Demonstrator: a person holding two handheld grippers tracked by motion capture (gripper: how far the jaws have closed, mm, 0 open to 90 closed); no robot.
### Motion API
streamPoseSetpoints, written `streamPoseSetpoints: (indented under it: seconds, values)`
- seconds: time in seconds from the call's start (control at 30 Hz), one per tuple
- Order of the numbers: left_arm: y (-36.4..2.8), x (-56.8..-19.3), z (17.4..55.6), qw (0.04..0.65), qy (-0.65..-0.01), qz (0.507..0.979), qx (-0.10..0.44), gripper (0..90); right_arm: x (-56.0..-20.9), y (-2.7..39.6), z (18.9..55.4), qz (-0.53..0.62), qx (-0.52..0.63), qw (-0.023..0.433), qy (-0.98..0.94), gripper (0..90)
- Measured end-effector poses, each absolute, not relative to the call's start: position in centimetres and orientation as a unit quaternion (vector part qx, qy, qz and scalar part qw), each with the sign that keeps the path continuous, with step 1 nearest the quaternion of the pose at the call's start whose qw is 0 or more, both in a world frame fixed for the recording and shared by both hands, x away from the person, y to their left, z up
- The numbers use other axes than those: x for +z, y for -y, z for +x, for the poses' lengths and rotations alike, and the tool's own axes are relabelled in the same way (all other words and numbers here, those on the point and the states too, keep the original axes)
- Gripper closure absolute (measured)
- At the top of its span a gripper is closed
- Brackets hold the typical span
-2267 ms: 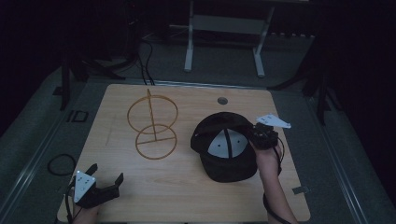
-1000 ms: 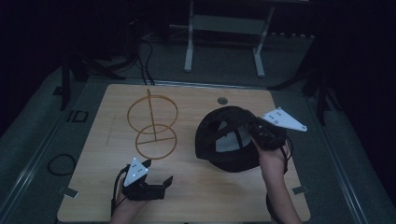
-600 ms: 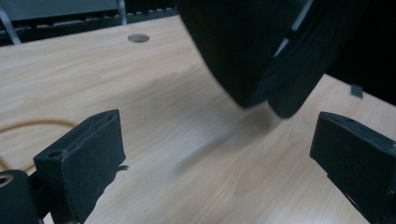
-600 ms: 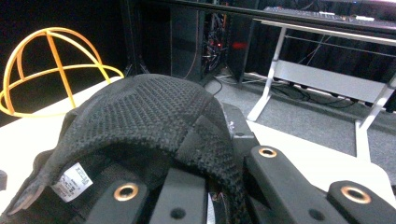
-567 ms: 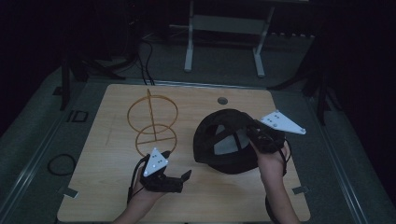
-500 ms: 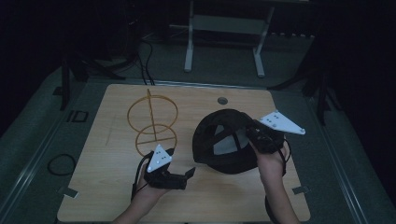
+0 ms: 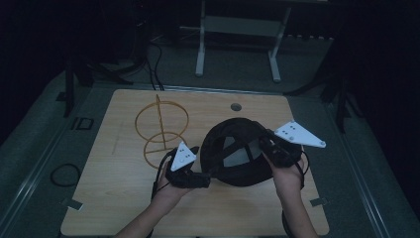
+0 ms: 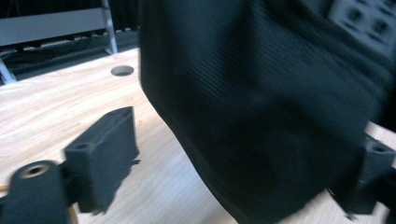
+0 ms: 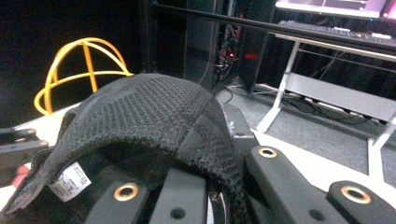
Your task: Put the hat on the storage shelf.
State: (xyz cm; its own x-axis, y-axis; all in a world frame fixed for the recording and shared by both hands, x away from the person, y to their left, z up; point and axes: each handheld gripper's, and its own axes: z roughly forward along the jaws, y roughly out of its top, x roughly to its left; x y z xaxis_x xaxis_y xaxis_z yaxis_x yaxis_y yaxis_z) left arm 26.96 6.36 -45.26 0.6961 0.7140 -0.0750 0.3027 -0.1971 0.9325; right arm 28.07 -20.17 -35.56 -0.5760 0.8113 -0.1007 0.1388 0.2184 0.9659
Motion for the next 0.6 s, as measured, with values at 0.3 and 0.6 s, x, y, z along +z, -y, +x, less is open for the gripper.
streamPoseSetpoints:
  seconds: [0.3, 0.6]
  values:
    - [-6.32, -44.63, 27.42, 0.545, -0.341, 0.742, 0.187, 43.1, -35.3, 20.18, 27.23, 0.318, 0.544, 0.307, -0.713, 88.5]
    - [-5.83, -44.48, 27.83, 0.532, -0.359, 0.741, 0.197, 85.0, -36.07, 19.95, 27.08, 0.315, 0.535, 0.305, -0.722, 88.5]
